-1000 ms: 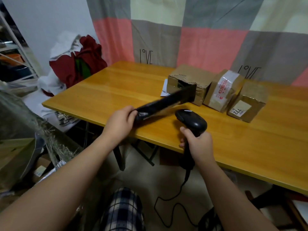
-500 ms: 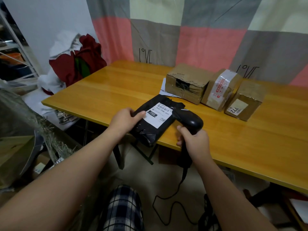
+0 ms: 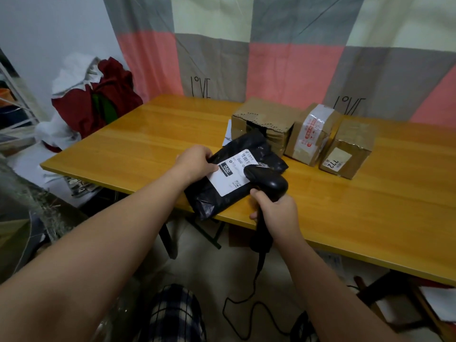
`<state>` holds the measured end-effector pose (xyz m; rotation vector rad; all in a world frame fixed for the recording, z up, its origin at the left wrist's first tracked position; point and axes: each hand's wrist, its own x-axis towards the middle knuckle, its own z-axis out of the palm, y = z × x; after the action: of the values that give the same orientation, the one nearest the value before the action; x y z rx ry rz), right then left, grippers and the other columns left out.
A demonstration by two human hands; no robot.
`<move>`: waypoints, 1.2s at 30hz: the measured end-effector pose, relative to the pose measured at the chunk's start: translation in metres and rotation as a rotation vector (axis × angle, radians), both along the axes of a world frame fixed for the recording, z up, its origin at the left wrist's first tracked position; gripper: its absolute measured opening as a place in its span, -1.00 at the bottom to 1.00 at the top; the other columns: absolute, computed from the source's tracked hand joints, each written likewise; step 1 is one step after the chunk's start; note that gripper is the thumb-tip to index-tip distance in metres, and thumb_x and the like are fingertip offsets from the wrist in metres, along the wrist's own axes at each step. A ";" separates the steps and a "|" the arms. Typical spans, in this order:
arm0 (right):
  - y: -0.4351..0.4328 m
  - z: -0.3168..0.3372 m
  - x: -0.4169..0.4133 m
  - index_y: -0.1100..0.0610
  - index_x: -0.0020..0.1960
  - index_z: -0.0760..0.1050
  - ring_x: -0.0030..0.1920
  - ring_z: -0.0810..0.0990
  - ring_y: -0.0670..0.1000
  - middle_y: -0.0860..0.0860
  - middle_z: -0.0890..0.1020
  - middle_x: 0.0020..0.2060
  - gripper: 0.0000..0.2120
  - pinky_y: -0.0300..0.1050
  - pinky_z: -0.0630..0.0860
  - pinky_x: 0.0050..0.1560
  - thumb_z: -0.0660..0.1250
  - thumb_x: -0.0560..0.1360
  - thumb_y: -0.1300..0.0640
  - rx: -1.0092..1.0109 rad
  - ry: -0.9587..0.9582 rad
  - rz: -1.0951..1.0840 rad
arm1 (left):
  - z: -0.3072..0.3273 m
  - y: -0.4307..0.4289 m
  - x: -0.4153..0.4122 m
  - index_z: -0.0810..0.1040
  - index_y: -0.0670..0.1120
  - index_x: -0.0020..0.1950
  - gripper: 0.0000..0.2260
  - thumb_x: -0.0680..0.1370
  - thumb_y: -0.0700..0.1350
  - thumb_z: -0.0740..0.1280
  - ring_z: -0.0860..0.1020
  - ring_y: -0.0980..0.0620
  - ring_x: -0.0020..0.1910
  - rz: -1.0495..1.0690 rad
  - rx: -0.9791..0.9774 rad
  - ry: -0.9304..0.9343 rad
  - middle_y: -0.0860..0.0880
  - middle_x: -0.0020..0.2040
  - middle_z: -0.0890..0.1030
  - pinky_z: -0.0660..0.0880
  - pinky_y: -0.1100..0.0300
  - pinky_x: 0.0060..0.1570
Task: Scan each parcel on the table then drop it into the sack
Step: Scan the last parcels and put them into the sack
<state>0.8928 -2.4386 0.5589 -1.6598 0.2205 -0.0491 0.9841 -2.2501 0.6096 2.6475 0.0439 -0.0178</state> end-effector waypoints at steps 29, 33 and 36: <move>0.030 0.049 -0.040 -0.03 -0.18 0.52 -0.45 0.61 -0.02 0.04 0.60 -0.50 -0.90 0.00 0.62 -0.27 0.41 0.49 0.05 0.000 -0.262 0.044 | -0.034 0.010 -0.066 0.56 0.05 -0.17 -0.84 0.52 -0.21 0.40 0.57 0.05 -0.24 0.296 -0.902 -0.416 0.06 -0.29 0.57 0.56 0.06 -0.09; 0.030 0.050 -0.044 -0.03 -0.20 0.52 -0.45 0.60 -0.03 0.03 0.59 -0.50 -0.89 -0.06 0.60 -0.31 0.41 0.49 0.07 0.005 -0.273 0.040 | -0.033 0.009 -0.070 0.56 0.04 -0.13 -0.86 0.53 -0.20 0.39 0.62 0.06 -0.19 0.306 -0.929 -0.433 0.06 -0.23 0.61 0.59 0.15 -0.16; 0.030 0.052 -0.047 -0.02 -0.20 0.52 -0.45 0.60 -0.04 0.02 0.59 -0.51 -0.89 -0.07 0.60 -0.31 0.41 0.49 0.09 0.005 -0.279 0.045 | -0.032 0.011 -0.071 0.55 0.04 -0.12 -0.87 0.54 -0.19 0.38 0.61 0.06 -0.19 0.334 -0.929 -0.465 0.06 -0.23 0.61 0.59 0.17 -0.18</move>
<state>0.8460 -2.4085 0.6107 -1.6318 -0.0289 -0.2438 0.9128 -2.2388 0.5774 1.6406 0.2529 0.5483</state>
